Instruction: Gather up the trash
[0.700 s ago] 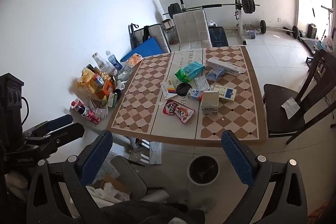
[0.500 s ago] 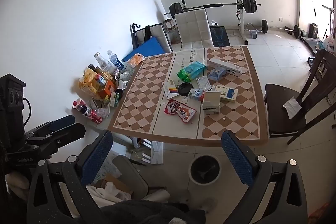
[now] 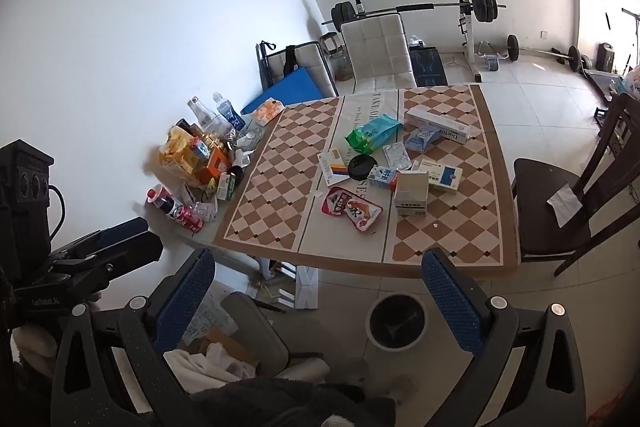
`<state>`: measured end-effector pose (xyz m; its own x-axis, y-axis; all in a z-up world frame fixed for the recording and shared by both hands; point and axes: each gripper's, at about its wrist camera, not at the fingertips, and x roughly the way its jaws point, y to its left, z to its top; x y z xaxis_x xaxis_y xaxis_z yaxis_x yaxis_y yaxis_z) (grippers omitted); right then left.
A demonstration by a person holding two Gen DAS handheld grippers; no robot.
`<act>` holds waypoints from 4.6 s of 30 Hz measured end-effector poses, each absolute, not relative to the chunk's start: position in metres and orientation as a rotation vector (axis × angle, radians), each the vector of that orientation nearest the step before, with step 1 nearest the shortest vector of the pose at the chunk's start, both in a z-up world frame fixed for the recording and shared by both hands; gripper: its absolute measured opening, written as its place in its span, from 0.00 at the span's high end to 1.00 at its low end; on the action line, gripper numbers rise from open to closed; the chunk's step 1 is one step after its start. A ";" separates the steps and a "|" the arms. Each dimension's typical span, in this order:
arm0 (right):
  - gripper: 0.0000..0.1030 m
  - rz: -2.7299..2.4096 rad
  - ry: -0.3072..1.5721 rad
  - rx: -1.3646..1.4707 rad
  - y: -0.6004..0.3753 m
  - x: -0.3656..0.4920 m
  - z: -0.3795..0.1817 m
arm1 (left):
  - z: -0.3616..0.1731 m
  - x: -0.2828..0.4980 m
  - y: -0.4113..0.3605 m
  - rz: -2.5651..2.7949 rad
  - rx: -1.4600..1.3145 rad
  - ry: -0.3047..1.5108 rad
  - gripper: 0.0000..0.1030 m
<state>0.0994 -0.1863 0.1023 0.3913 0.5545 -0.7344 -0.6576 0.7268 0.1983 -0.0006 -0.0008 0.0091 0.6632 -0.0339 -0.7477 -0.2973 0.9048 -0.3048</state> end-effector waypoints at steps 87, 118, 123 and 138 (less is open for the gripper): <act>0.00 0.414 1.005 -0.103 -0.160 0.208 0.040 | -0.130 0.103 0.093 0.608 -0.369 1.103 0.00; 0.25 0.514 1.471 -0.522 -0.035 0.500 -0.251 | -0.382 0.246 0.135 0.923 -1.209 1.408 0.00; 0.25 0.501 1.382 -0.505 -0.048 0.522 -0.222 | -0.398 0.264 0.159 0.976 -1.325 1.360 0.00; 0.25 0.412 1.435 -0.445 -0.070 0.568 -0.239 | -0.383 0.389 0.126 0.803 -0.652 1.532 0.23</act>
